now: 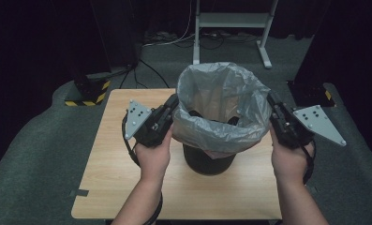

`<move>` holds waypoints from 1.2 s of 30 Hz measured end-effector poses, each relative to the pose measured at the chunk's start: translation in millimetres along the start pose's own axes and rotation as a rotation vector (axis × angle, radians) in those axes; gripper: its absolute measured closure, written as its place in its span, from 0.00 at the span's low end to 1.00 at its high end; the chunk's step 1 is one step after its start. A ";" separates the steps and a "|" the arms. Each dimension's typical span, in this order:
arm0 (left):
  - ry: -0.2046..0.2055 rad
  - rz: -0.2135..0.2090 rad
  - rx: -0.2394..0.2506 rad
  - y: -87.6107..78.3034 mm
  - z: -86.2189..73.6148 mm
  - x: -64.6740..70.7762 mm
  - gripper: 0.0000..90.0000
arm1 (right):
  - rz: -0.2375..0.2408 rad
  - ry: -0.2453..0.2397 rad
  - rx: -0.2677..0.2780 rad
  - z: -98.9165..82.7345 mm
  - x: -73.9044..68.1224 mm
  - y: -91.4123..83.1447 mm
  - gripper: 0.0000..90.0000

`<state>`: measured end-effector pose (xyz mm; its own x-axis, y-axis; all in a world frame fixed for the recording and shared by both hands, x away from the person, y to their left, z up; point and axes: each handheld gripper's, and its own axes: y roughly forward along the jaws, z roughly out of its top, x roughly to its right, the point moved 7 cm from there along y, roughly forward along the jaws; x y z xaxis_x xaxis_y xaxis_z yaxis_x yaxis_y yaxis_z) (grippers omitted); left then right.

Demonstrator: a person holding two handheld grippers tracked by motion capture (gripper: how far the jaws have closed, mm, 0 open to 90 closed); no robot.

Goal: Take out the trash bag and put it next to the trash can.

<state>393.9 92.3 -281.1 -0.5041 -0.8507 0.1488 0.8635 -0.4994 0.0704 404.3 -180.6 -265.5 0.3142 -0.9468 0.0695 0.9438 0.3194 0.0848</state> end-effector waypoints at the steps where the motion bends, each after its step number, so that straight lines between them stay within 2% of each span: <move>1: 0.000 0.000 0.000 0.0 0.0 0.0 1.00 | 0.013 0.000 -0.002 -0.7 -5.5 -1.1 0.99; 2: -0.015 -0.010 -0.015 0.1 -6.4 -0.5 1.00 | 0.023 0.002 -0.004 -1.7 -12.0 -2.1 0.99; 3: -0.015 -0.010 -0.015 0.1 -6.4 -0.5 1.00 | 0.037 -0.004 -0.003 -2.0 -19.5 -2.7 0.99; 4: -0.021 -0.014 -0.021 0.2 -9.2 -0.4 1.00 | 0.037 -0.004 -0.003 -2.0 -19.5 -2.7 0.99; 5: -0.020 -0.015 -0.026 0.0 -11.6 -1.0 1.00 | 0.063 -0.029 -0.002 -1.1 -37.8 -2.7 0.99; 6: -0.026 -0.019 -0.029 0.1 -13.2 -1.1 1.00 | 0.076 -0.034 -0.004 -0.5 -45.4 -2.1 1.00; 8: -0.044 -0.026 -0.038 0.4 -16.9 -2.8 1.00 | 0.112 -0.058 -0.009 1.4 -69.1 0.6 1.00; 9: -0.047 -0.030 -0.044 0.3 -18.0 -3.4 1.00 | 0.112 -0.058 -0.009 1.4 -69.1 0.6 1.00; 10: -0.049 -0.035 -0.048 0.1 -18.7 -3.3 1.00 | 0.147 -0.076 -0.013 3.7 -90.1 3.1 1.00; 13: -0.045 -0.056 -0.066 -0.6 -21.6 -2.0 1.00 | 0.204 -0.098 -0.026 4.6 -121.0 6.3 1.00; 16: -0.062 -0.078 -0.084 -0.9 -25.6 -2.0 1.00 | 0.250 -0.121 -0.055 -2.7 -145.8 9.2 1.00; 17: -0.062 -0.078 -0.084 -0.9 -25.6 -2.0 1.00 | 0.270 -0.143 -0.078 -9.8 -155.9 10.5 1.00; 19: -0.072 -0.084 -0.087 -1.5 -27.4 -2.8 1.00 | 0.280 -0.159 -0.092 -14.5 -161.5 10.9 1.00; 20: -0.078 -0.091 -0.092 -2.2 -28.6 -3.4 1.00 | 0.304 -0.196 -0.122 -28.1 -175.6 10.2 1.00; 21: -0.080 -0.092 -0.092 -2.4 -29.2 -3.9 1.00 | 0.304 -0.196 -0.122 -28.1 -175.6 10.2 1.00; 22: -0.083 -0.092 -0.094 -3.1 -30.0 -4.8 1.00 | 0.318 -0.221 -0.137 -37.3 -183.1 9.2 1.00; 26: -0.110 -0.116 -0.122 -1.8 -33.6 -6.8 1.00 | 0.353 -0.234 -0.176 -56.4 -193.3 10.4 1.00; 28: -0.112 -0.123 -0.129 -1.2 -34.0 -6.5 0.99 | 0.355 -0.235 -0.176 -58.8 -194.3 10.7 1.00; 29: -0.116 -0.133 -0.139 -0.3 -34.5 -5.8 0.95 | 0.353 -0.247 -0.170 -62.2 -196.2 10.7 1.00; 31: -0.107 -0.120 -0.133 -2.8 -31.9 -6.1 0.81 | 0.355 -0.250 -0.166 -63.0 -196.5 11.0 1.00; 33: -0.101 -0.073 -0.099 -8.7 -25.6 -9.3 0.65 | 0.359 -0.249 -0.160 -63.8 -196.5 11.6 1.00; 34: -0.101 -0.073 -0.099 -8.7 -25.6 -9.3 0.56 | 0.359 -0.249 -0.160 -63.8 -196.5 11.6 1.00; 35: -0.085 -0.023 -0.083 -11.0 -22.6 -12.2 0.56 | 0.360 -0.249 -0.158 -64.0 -196.5 11.7 1.00; 36: -0.084 0.018 -0.079 -11.2 -20.6 -14.5 0.31 | 0.361 -0.250 -0.155 -64.7 -196.7 11.7 1.00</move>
<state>391.3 106.8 -304.3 -0.4825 -0.8447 0.2317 0.8671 -0.4981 -0.0103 360.2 6.9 -342.4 0.6091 -0.7315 0.3065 0.7887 0.5992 -0.1375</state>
